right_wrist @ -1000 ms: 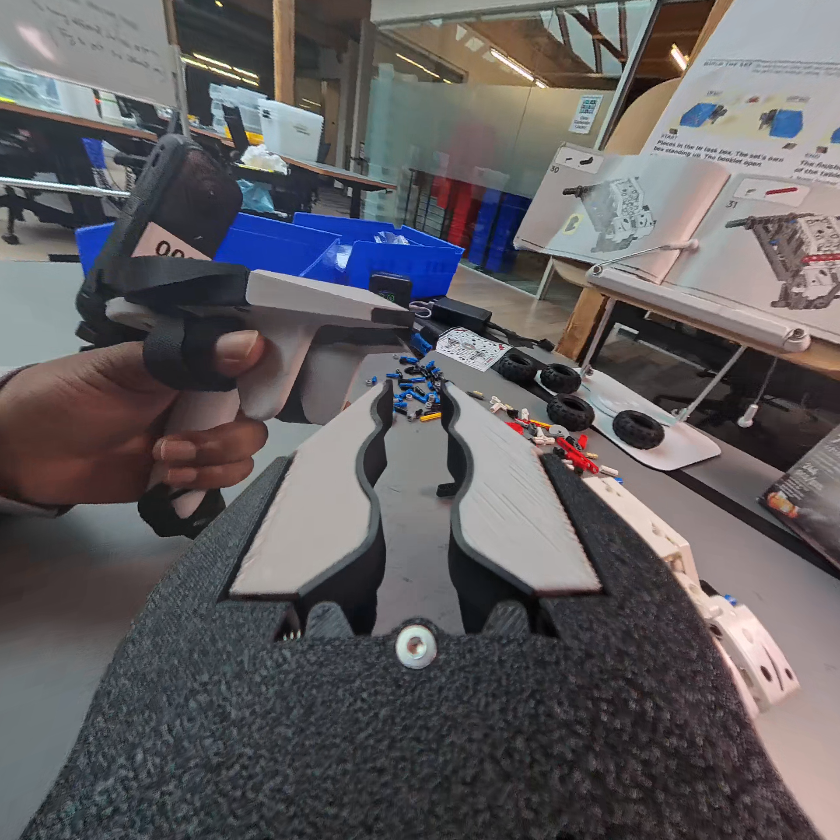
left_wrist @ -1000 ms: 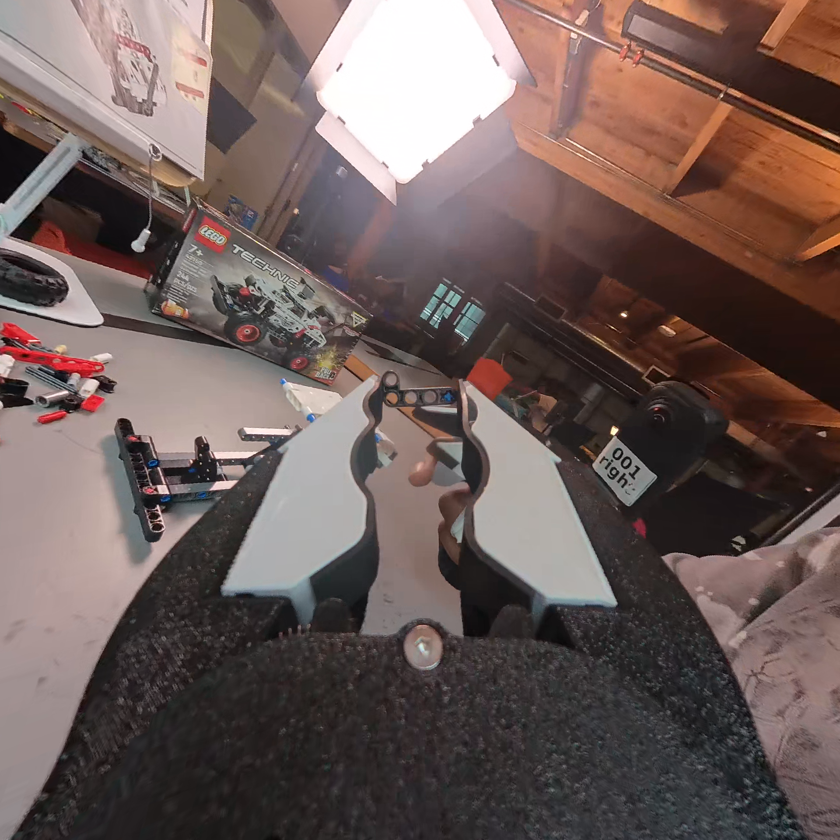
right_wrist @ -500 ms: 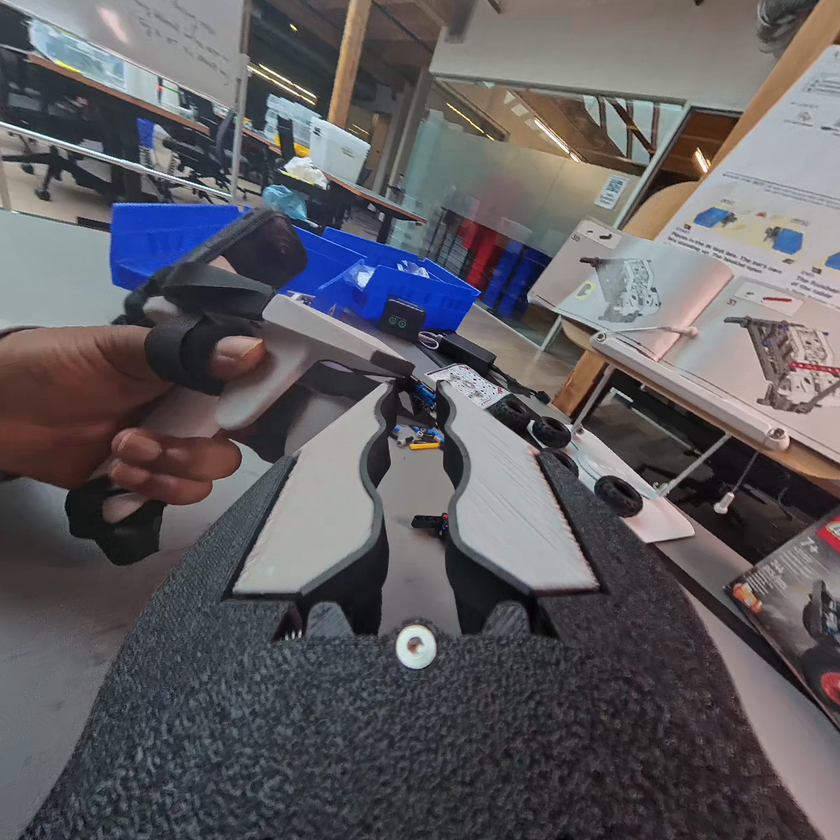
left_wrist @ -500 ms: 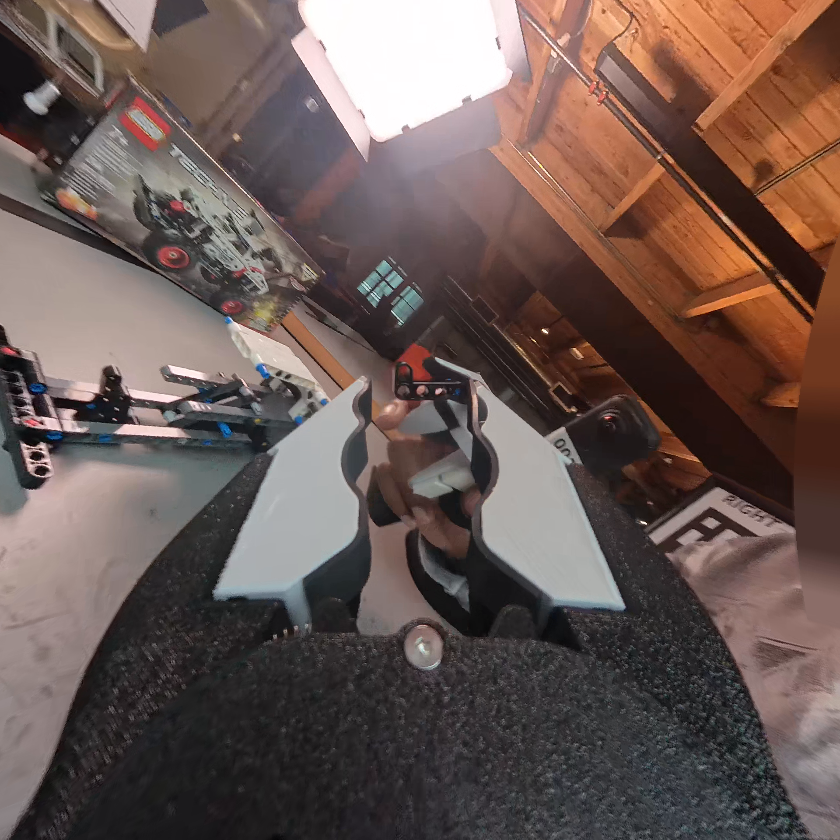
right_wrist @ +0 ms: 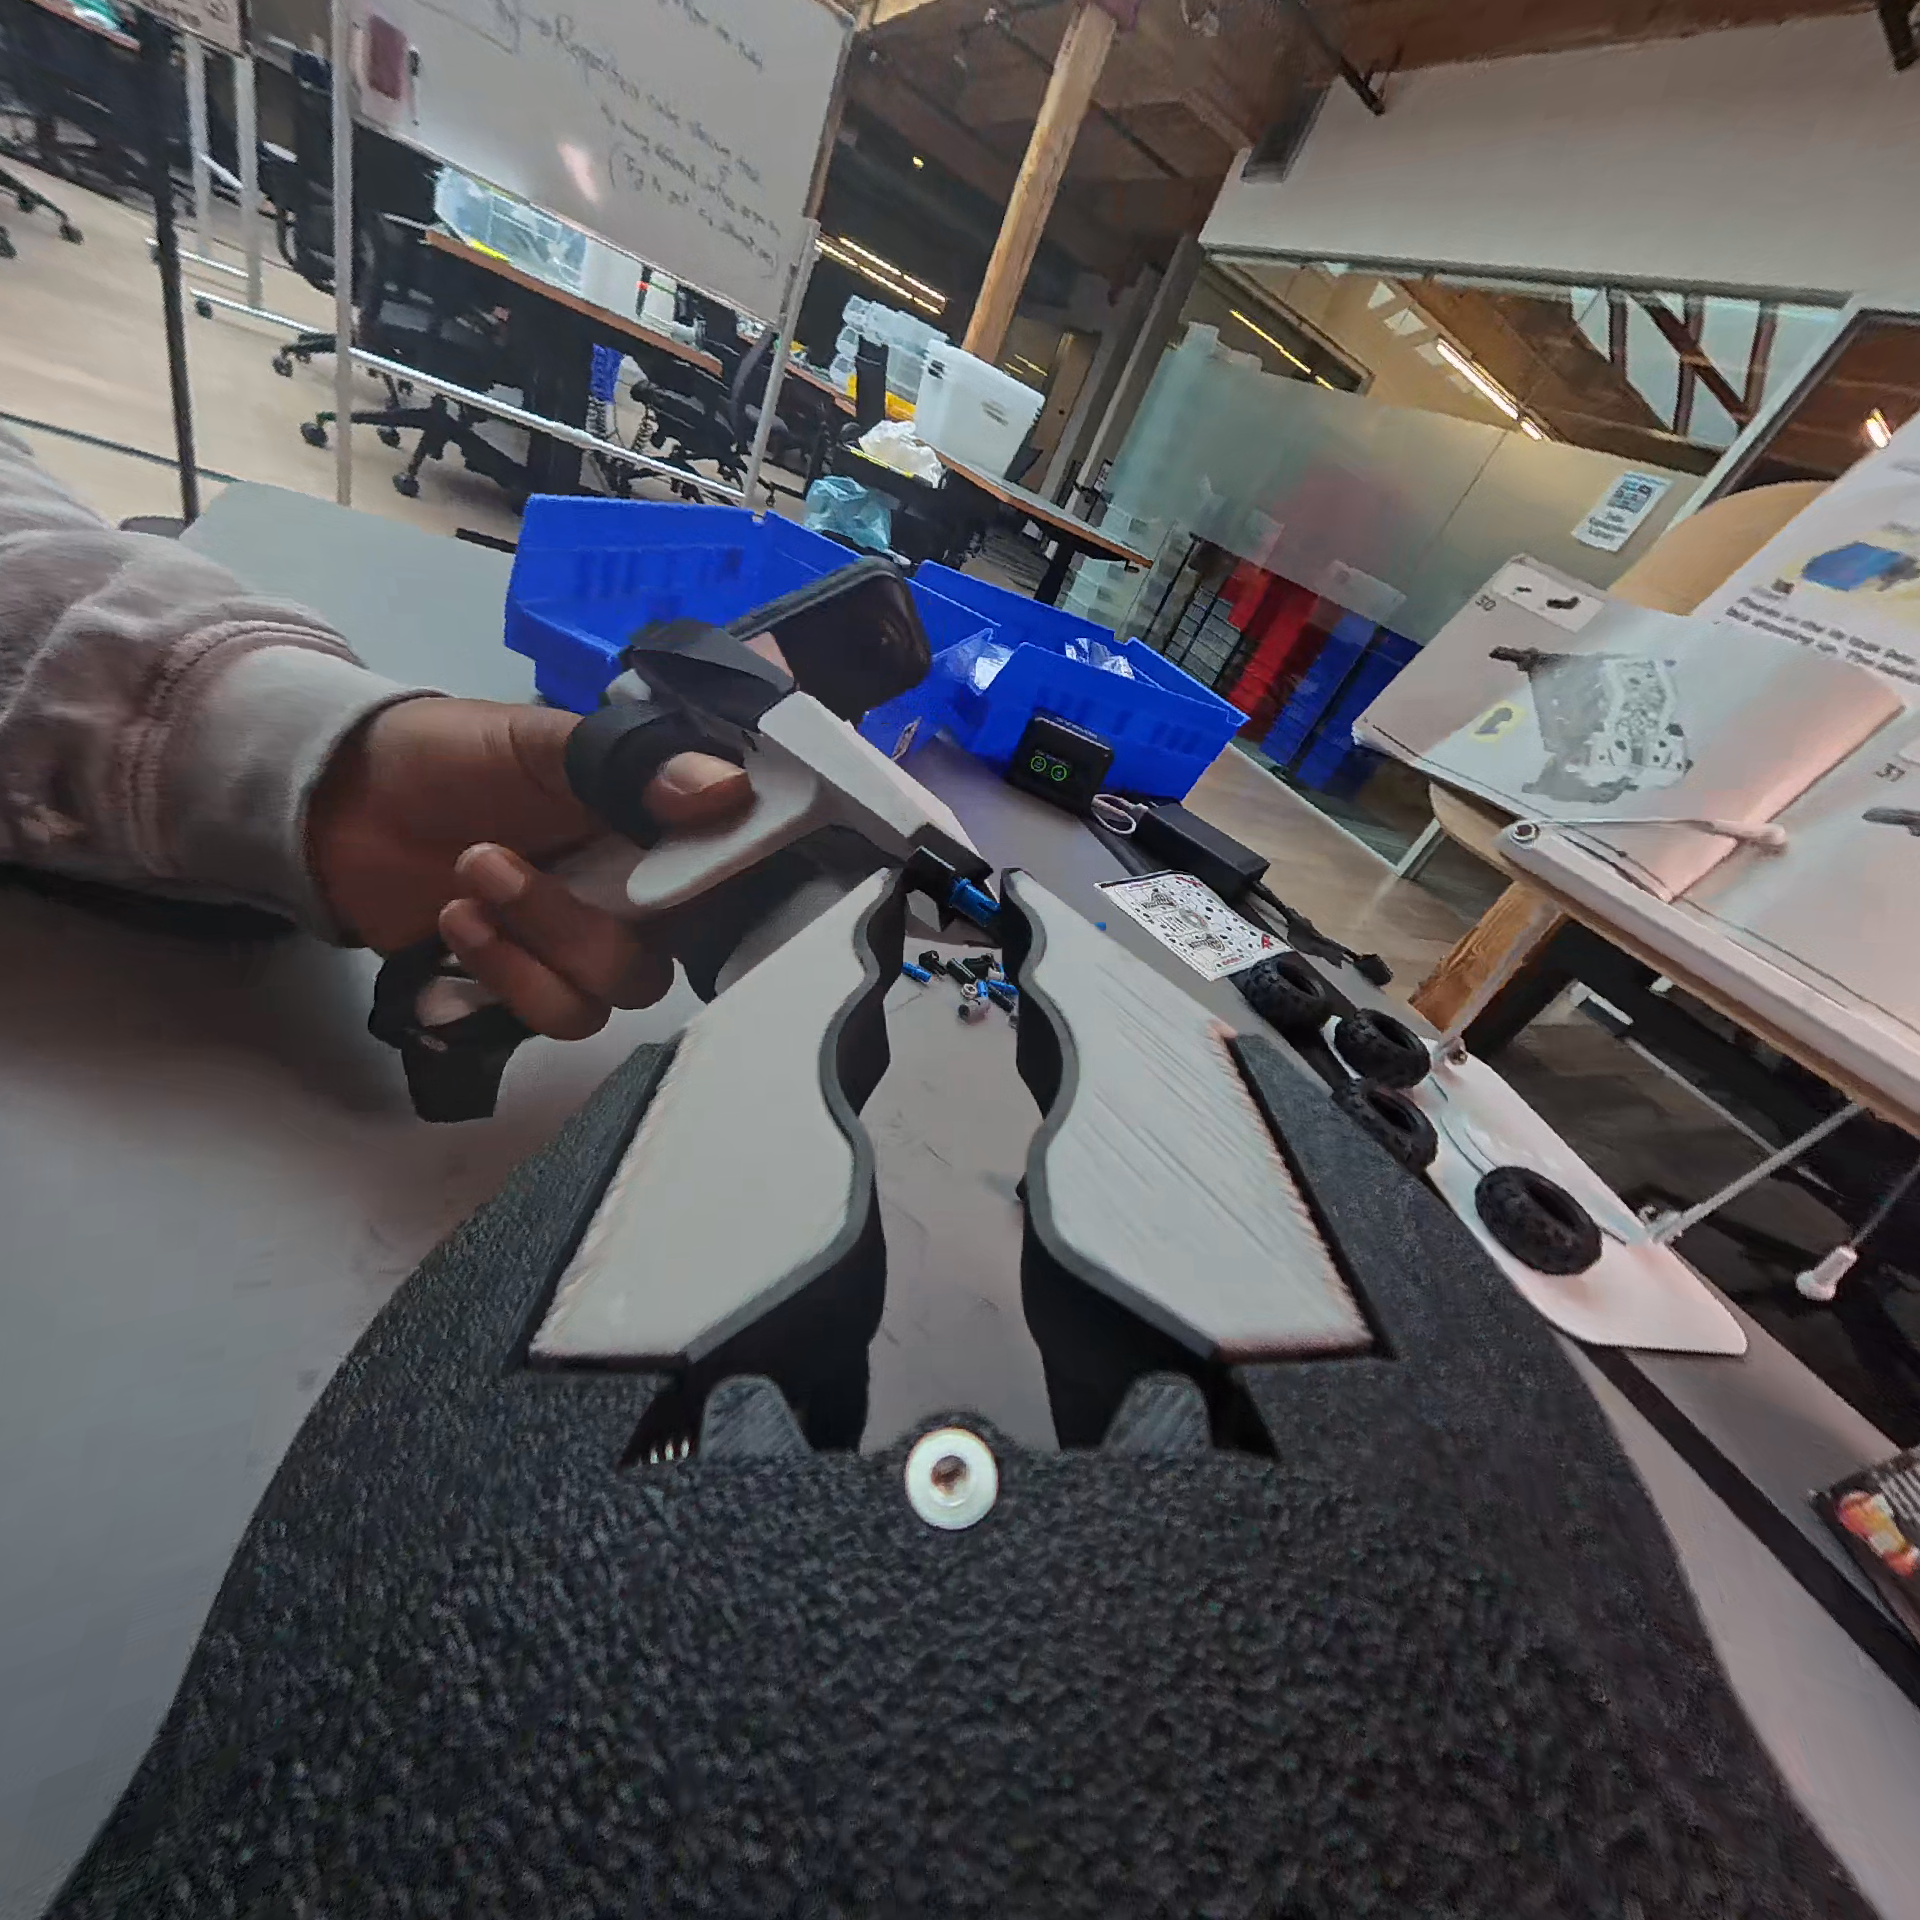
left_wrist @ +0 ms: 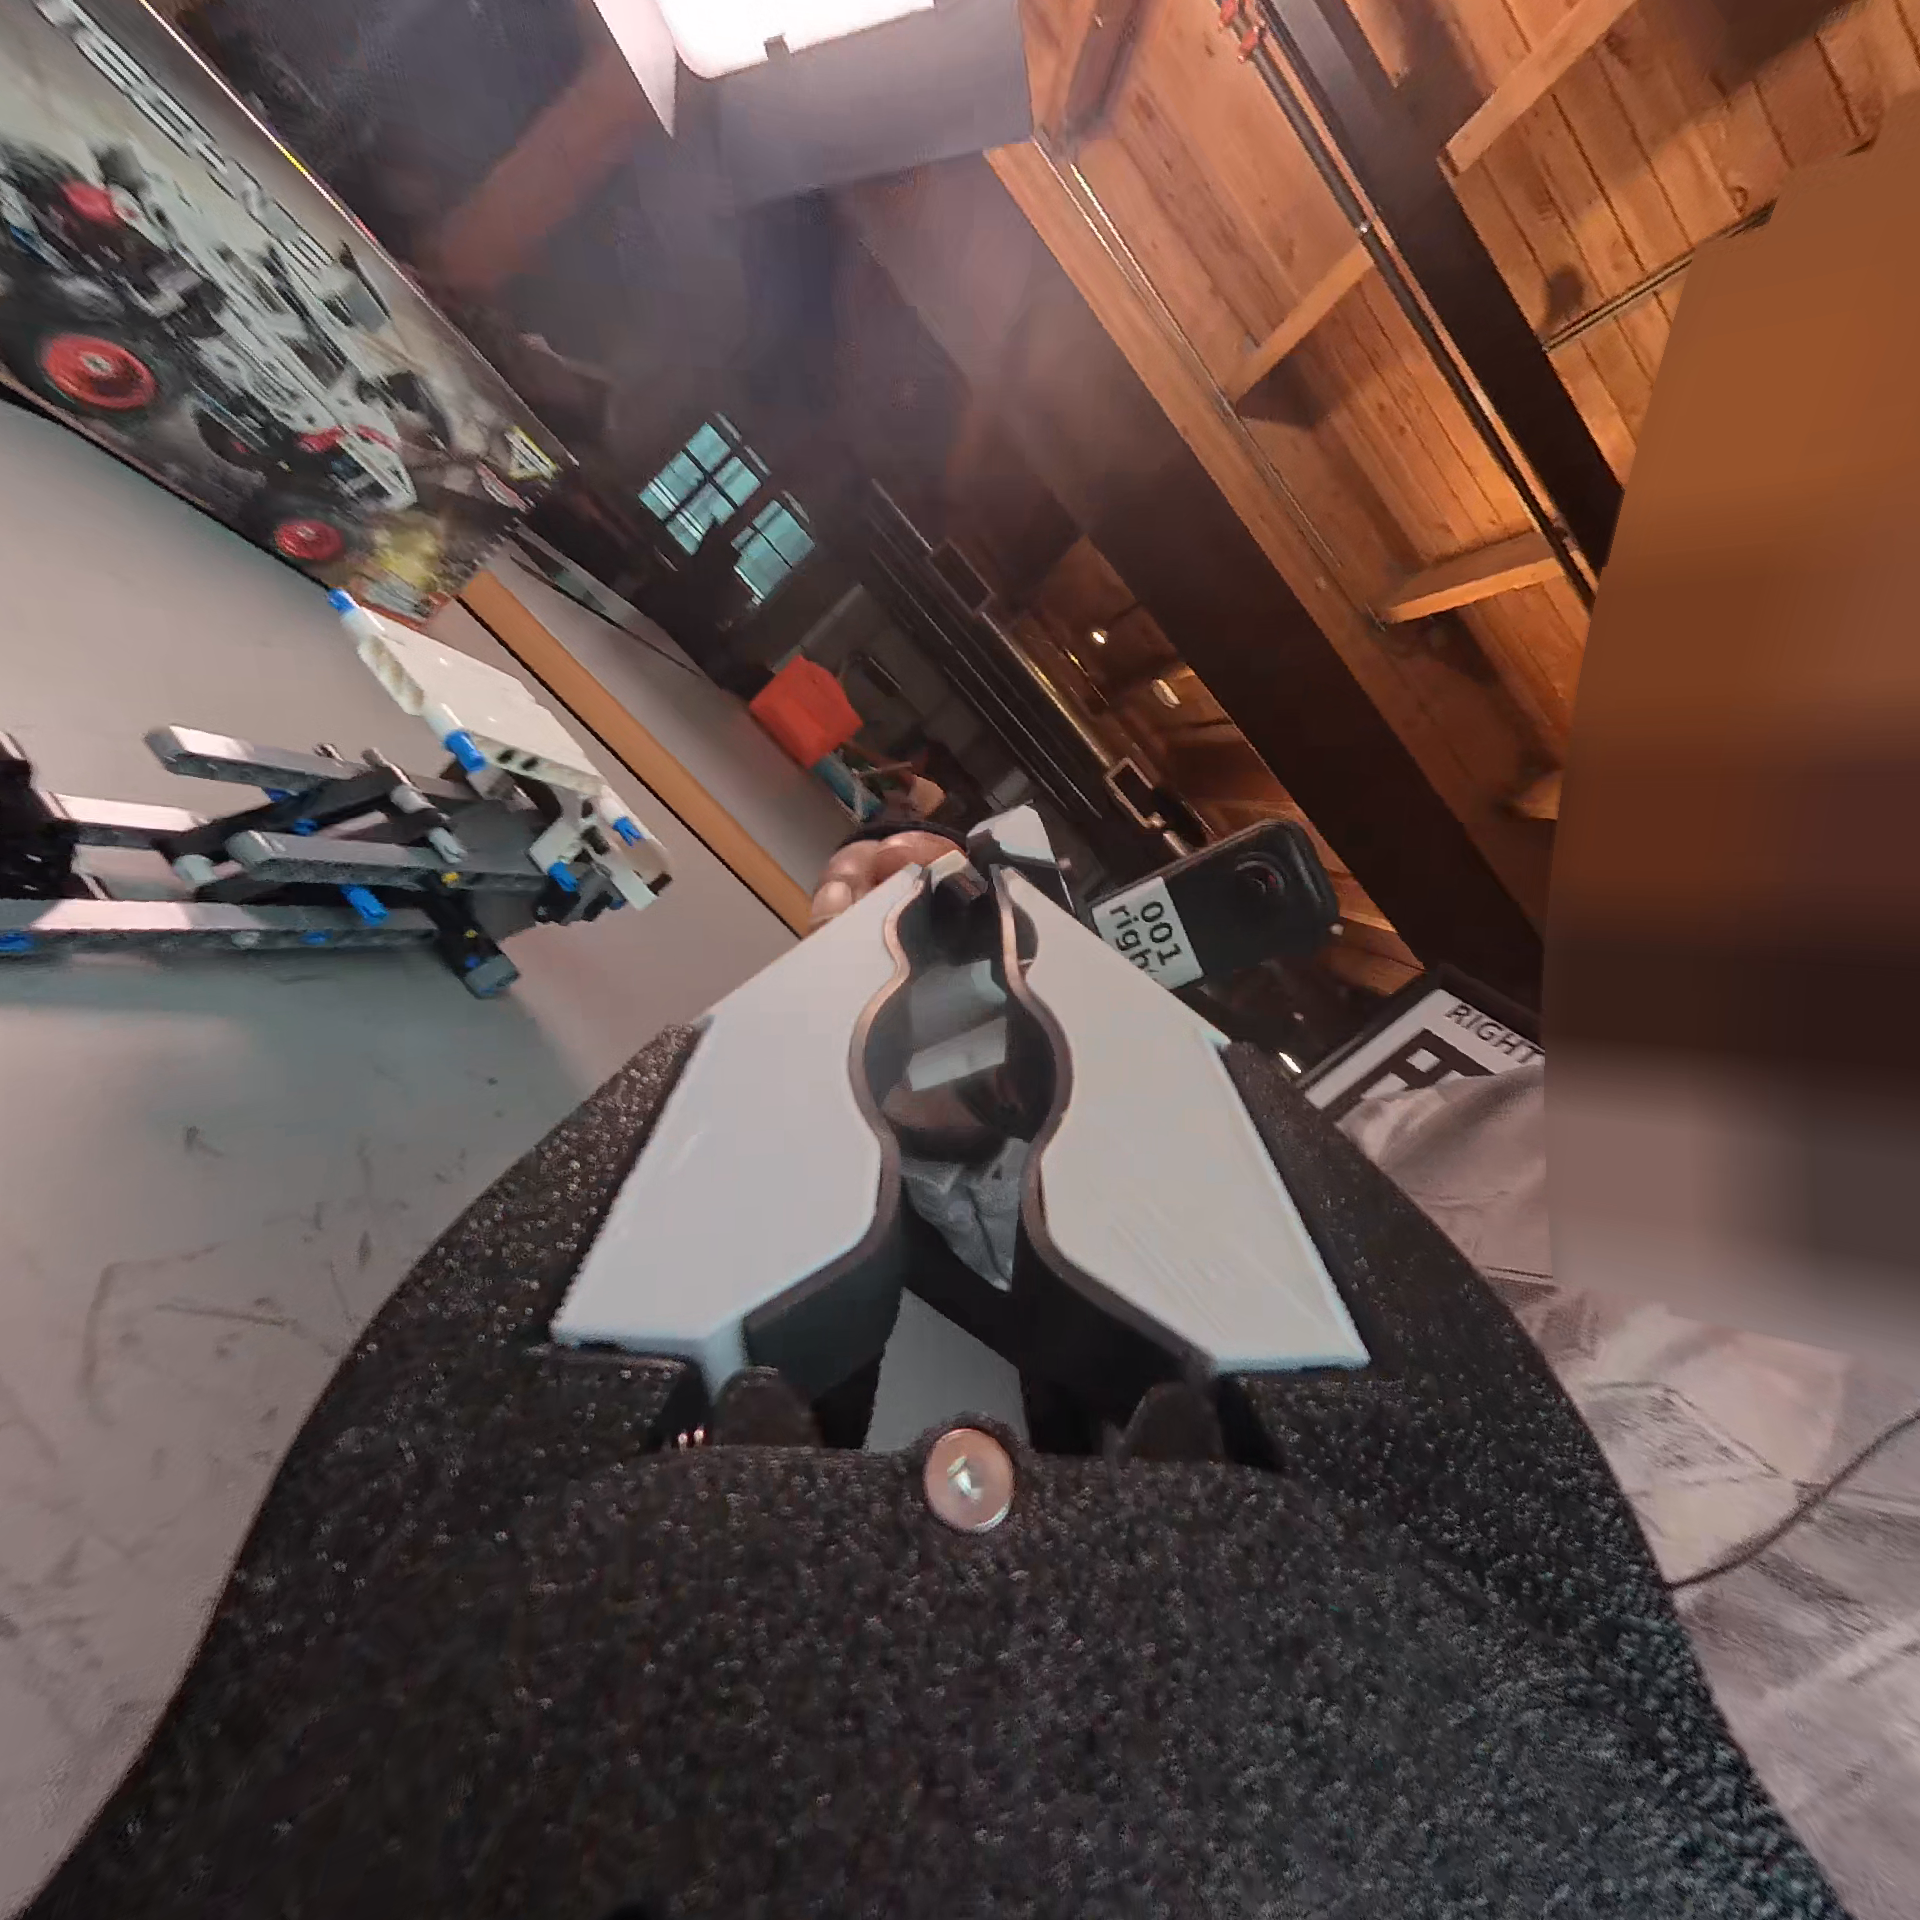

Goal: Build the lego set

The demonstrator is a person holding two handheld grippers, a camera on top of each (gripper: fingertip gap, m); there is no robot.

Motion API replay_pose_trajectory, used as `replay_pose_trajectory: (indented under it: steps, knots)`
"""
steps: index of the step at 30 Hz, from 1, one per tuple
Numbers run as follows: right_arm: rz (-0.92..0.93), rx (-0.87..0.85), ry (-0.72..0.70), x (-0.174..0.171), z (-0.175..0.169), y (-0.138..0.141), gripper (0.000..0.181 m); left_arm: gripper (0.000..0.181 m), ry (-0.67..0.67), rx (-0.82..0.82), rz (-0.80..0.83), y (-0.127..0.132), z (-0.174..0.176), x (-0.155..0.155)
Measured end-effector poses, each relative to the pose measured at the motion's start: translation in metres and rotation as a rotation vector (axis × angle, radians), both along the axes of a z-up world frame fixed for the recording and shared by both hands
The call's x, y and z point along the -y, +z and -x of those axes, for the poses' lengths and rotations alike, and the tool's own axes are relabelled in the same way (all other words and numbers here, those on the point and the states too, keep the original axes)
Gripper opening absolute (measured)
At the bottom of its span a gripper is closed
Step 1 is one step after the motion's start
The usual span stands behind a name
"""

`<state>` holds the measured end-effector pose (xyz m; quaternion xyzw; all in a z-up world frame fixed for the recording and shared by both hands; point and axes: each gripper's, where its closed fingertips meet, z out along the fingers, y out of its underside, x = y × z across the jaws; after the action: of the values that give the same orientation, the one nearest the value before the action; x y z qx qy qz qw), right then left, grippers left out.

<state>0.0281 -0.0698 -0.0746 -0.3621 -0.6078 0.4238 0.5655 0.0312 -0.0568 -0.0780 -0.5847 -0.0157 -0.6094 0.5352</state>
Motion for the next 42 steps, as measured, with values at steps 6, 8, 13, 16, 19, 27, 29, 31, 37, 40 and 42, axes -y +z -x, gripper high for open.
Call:
replay_pose_trajectory:
  steps: [6,8,13,16,19,27,29,31,37,40,42]
  knots:
    - [0.177,0.0,-0.066,-0.006,0.01,-0.002,0.018,0.008,0.217,-0.167,-0.098,0.003,0.011,-0.003]
    - [0.211,0.002,-0.061,-0.006,0.011,-0.001,0.018,0.008,0.281,-0.246,-0.144,0.005,0.013,-0.003]
    - [0.16,-0.002,-0.044,-0.004,0.01,-0.003,0.015,0.008,0.339,-0.41,-0.186,0.004,0.011,-0.003]
    - [0.101,0.005,-0.045,-0.004,0.009,-0.006,0.015,0.008,0.356,-0.448,-0.182,0.002,0.011,-0.003]
    - [0.108,0.014,-0.06,-0.006,0.011,-0.009,0.015,0.008,0.354,-0.481,-0.161,-0.001,0.014,-0.006]
    - [0.04,0.231,-0.017,-0.009,0.009,-0.048,0.022,0.009,0.074,-0.923,0.124,-0.074,0.014,-0.006]
    - [-0.075,0.32,0.029,-0.002,0.005,-0.065,0.021,0.009,0.018,-0.934,0.205,-0.089,0.014,-0.002]
    - [-0.161,0.403,0.063,0.006,0.001,-0.083,0.021,0.009,-0.053,-0.893,0.271,-0.098,0.01,0.003]
    - [-0.248,0.466,0.011,0.008,0.007,-0.102,0.012,0.009,-0.074,-0.792,0.362,-0.108,0.012,0.002]
    - [-0.244,0.459,0.002,0.009,0.007,-0.102,0.008,0.009,-0.08,-0.74,0.374,-0.106,0.013,0.002]
    - [-0.236,0.459,-0.012,0.008,0.008,-0.102,0.007,0.01,-0.079,-0.731,0.371,-0.104,0.014,0.001]
